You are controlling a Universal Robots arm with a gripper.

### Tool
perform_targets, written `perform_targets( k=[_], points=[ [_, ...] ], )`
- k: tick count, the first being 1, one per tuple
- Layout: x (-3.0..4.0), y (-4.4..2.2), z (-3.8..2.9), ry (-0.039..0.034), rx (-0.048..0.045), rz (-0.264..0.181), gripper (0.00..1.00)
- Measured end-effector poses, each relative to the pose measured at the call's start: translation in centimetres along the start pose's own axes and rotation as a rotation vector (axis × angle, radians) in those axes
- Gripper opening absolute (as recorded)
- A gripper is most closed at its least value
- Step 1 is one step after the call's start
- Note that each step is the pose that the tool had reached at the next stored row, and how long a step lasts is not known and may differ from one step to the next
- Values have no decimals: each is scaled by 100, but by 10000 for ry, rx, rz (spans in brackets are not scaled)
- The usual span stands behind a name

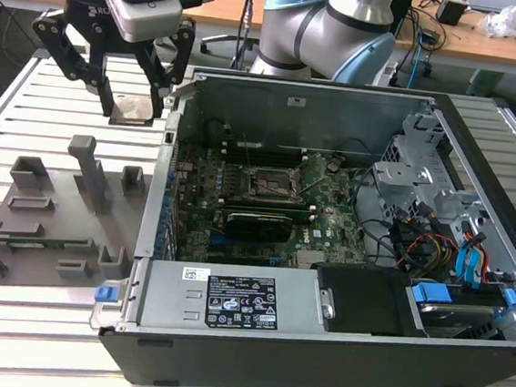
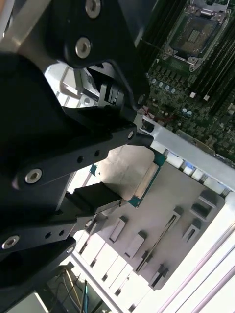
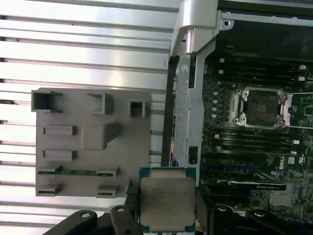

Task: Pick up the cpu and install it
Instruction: 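Pick up the cpu and move it towards the insertion slot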

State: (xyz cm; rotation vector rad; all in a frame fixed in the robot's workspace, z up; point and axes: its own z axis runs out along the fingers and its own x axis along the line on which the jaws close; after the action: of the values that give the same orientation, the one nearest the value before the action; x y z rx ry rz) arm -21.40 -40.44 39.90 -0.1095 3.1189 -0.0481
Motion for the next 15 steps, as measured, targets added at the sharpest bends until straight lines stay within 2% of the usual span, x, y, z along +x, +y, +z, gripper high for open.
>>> perform_targets(
  k=[8,15],
  points=[
    [-235,88,66,5,12,-2,55],
    [-358,202,165,10,14,-7,55]
  ],
)
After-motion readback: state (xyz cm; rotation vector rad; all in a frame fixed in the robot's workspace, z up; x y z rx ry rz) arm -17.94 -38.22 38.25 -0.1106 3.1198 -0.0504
